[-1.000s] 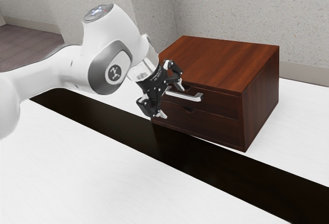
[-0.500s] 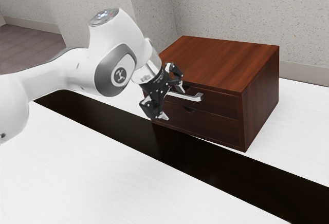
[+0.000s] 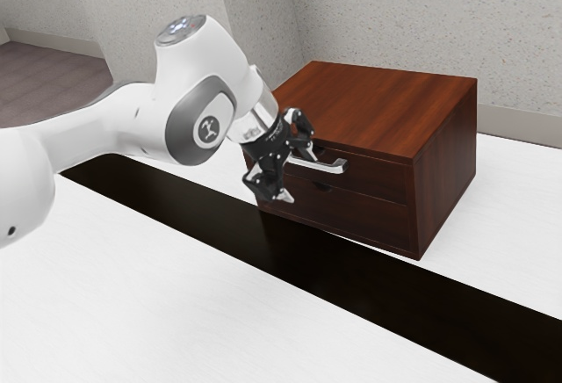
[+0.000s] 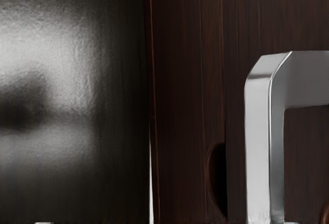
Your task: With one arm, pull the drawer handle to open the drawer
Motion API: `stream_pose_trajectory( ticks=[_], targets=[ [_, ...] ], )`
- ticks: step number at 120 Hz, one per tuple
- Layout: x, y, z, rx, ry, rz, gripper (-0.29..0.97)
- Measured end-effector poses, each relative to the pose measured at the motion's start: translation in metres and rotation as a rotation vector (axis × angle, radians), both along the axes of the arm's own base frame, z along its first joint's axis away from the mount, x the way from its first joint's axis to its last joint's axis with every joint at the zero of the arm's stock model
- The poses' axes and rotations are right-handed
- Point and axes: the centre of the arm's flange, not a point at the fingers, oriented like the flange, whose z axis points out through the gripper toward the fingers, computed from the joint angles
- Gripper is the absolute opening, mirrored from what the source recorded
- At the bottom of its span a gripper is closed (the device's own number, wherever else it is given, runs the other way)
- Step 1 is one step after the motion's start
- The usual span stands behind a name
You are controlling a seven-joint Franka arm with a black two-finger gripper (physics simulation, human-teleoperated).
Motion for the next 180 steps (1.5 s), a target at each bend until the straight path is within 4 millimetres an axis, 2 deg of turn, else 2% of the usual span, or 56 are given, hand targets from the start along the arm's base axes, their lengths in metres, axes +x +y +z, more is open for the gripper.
stream_pose_trajectory(
  ticks=[34, 56, 96, 180],
  targets=[
    [-0.006, 0.0, 0.005, -0.007, 0.02, -0.001, 0.12],
    [-0.013, 0.005, 0.011, -0.014, 0.045, 0.006, -0.03],
    [-0.037, 0.007, 0.014, -0.026, 0.076, 0.003, -0.1],
    [-0.094, 0.002, 0.016, -0.057, 0.112, -0.019, -0.11]
  ],
)
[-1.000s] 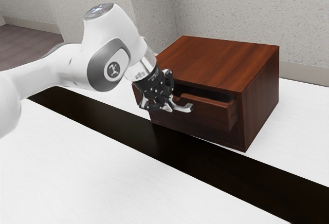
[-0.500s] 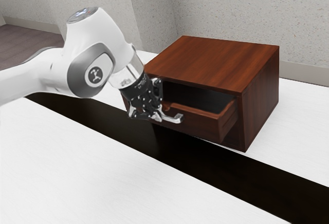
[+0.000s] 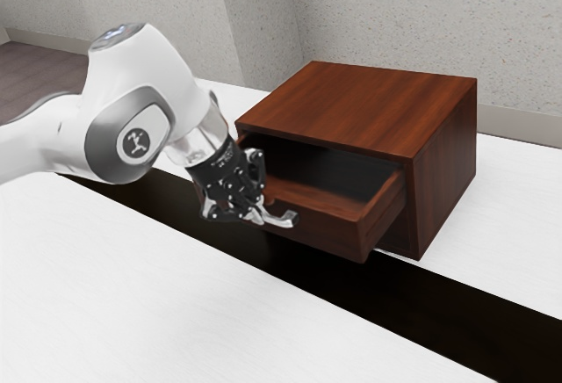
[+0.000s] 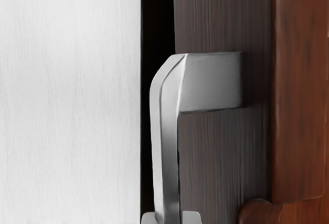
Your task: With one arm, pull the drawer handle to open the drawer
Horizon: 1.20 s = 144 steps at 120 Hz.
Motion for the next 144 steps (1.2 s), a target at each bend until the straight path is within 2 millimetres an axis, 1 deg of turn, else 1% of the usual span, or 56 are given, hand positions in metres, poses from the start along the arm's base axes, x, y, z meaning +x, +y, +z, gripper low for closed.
stream_pose_trajectory(
  ticks=[79, 106, 124, 131, 144],
  targets=[
    [-0.05, 0.002, 0.003, -0.021, 0.002, -0.011, -0.11],
    [-0.057, -0.001, 0.004, -0.018, 0.001, -0.015, -0.11],
    [-0.059, -0.001, 0.005, -0.017, -0.001, -0.015, -0.11],
    [-0.06, -0.001, 0.008, -0.015, -0.008, -0.017, -0.07],
    [-0.068, 0.0, 0.019, -0.014, -0.027, -0.02, 0.09]
  ],
)
